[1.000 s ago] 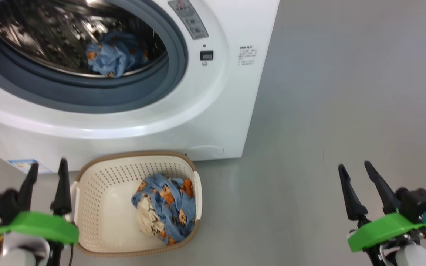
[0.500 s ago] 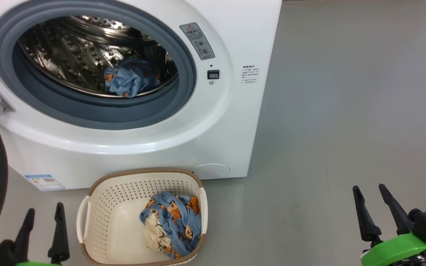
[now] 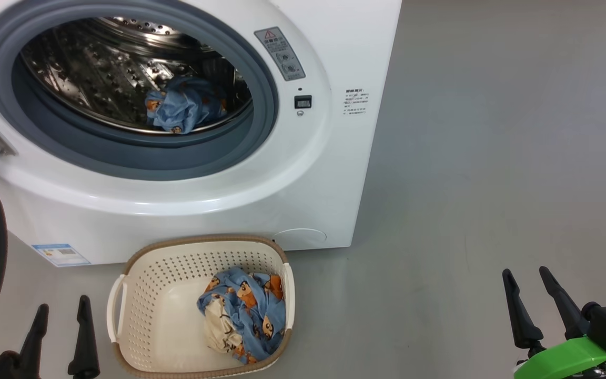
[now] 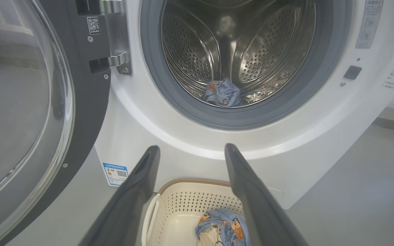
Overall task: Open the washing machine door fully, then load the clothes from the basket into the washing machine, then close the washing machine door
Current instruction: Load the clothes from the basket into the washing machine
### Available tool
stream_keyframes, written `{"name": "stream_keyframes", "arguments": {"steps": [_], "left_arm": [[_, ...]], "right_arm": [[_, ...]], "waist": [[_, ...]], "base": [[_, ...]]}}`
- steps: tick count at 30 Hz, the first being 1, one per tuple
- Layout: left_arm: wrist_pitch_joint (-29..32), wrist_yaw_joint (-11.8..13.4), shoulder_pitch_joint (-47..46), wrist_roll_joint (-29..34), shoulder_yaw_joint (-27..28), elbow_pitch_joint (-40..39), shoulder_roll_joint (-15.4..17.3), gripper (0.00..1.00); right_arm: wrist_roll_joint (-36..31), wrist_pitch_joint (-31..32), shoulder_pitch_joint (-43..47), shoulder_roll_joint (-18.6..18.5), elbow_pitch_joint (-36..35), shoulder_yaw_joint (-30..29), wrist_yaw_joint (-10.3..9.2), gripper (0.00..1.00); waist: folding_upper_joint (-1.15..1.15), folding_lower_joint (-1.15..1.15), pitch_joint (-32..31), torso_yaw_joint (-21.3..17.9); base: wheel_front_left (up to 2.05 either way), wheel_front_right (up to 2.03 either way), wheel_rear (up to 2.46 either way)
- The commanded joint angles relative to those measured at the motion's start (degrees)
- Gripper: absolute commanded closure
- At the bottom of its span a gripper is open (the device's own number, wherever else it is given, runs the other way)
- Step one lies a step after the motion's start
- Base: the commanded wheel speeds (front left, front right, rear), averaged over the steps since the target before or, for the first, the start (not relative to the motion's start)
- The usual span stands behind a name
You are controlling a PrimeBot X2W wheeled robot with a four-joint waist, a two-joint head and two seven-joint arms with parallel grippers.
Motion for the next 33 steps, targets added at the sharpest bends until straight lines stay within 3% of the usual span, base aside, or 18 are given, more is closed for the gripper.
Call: {"name": "stream_keyframes", "arguments": {"steps": [1, 14, 33], "left_arm": [[-0.36, -0.09, -1.59, 0.44, 2.19, -1.47, 1.35, 0.00], [-0.36, -0.09, -4.85, -2.33, -1.02, 2.16, 2.30, 0.00], [-0.36, -0.09, -24.26, -13.52, -17.91, 21.53, 9.80, 0.00]], "right_arm": [[0.24, -0.27, -0.89, -0.69, -1.54, 0.99, 0.09, 0.00], [-0.38, -0.27, -3.72, 0.89, -2.71, 1.20, 0.09, 0.00], [-2.58, -0.27, -14.47, 5.78, -4.43, 2.75, 0.09, 0.00]], "waist": [[0.00, 0.00, 0.20, -0.03], [0.00, 0.00, 5.52, -0.59], [0.00, 0.00, 22.02, -3.44]], "base": [[0.00, 0.00, 0.00], [0.00, 0.00, 0.00], [0.00, 0.00, 0.00]]}}
